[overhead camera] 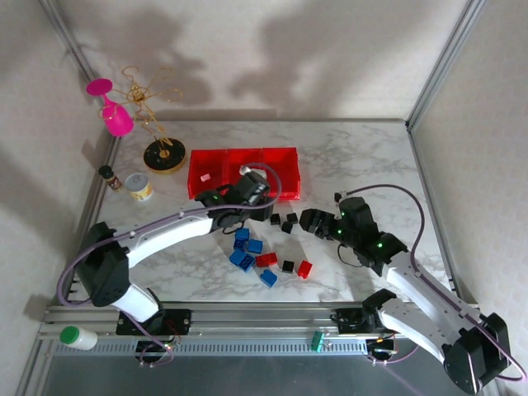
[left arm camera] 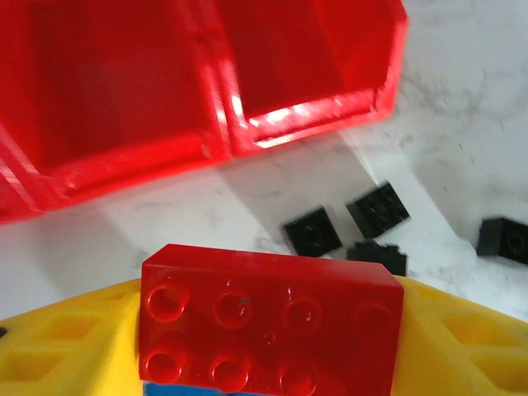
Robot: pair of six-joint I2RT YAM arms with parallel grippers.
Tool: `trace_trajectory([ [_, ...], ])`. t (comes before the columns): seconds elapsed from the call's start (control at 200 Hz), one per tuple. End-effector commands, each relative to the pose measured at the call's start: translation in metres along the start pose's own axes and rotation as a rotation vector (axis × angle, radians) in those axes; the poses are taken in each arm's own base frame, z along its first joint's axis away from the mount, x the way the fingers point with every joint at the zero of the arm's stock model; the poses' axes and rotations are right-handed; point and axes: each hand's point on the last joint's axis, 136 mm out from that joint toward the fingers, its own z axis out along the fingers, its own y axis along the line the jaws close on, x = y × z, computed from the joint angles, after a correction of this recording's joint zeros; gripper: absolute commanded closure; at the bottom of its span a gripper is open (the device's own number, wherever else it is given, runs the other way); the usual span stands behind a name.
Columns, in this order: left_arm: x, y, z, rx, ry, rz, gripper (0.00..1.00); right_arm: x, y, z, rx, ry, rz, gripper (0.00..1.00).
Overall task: Sort the legos into containers by color
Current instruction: Place the lego in the container.
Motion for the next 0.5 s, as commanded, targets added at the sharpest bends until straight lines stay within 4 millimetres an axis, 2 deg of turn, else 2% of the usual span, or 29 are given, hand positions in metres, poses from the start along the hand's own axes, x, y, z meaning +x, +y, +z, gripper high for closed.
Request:
trace_trajectory([
  [0.0,-0.013,0.042,-0.008,-0.094,-0.042,-0.072,0.53,-0.020,0.038,0.002,-0.127,-0.050,-0.060,0.01],
  [0.28,-0.056,0.137,-0.002,-0.246,-0.132,-0.279,0.54,-0.019,0.076,0.029,-0.182,-0.036,-0.131,0.01],
  [0.38,-0.066,0.161,0.007,-0.296,-0.147,-0.323,0.54,-0.024,0.077,0.037,-0.172,-0.048,-0.122,0.01],
  [0.496,-0.076,0.176,0.024,-0.308,-0.146,-0.351,0.54,-0.019,0.086,0.043,-0.192,-0.036,-0.133,0.01],
])
